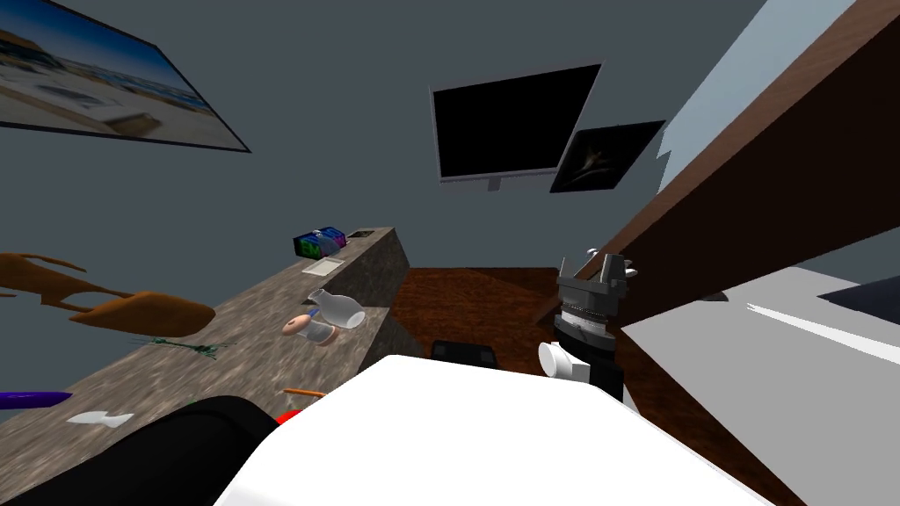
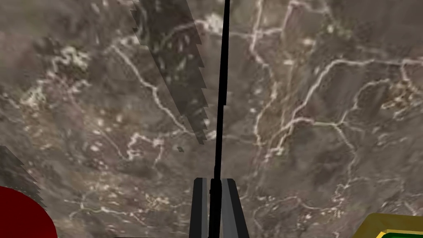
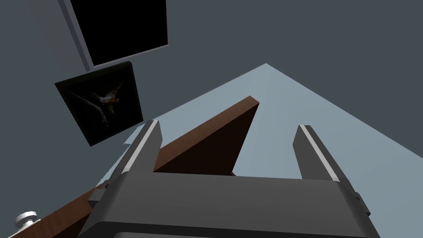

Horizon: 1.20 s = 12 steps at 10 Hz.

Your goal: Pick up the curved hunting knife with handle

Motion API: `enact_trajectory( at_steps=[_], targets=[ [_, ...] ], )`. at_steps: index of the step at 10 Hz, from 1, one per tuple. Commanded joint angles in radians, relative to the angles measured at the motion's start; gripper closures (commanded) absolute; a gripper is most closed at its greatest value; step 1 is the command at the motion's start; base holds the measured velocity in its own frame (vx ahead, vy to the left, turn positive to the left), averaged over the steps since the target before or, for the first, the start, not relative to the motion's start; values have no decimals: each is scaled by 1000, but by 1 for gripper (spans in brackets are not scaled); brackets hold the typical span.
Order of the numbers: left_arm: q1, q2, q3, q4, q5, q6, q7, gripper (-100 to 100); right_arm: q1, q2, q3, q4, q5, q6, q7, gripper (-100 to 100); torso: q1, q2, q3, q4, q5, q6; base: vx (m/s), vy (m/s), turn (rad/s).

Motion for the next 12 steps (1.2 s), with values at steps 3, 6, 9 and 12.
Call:
enact_trajectory(
  at_steps=[3,6,9,12],
  targets=[
    [-2,-15,-11,22,9,-15,-90,100,0,0,0,0,0,0,0,0,0,2,1,1,0,4,91,18,50],
    [40,-24,-10,18,57,-25,-185,100,0,0,0,0,0,0,0,0,2,0,0,0,1,3,134,47,155],
    [81,-34,-9,14,106,-34,-270,100,0,0,0,0,0,0,0,0,0,-1,-1,0,0,4,146,16,126],
    [123,-43,-8,11,155,-43,-347,100,0,0,0,0,0,0,0,0,0,4,2,1,0,1,97,17,141]
  ],
)
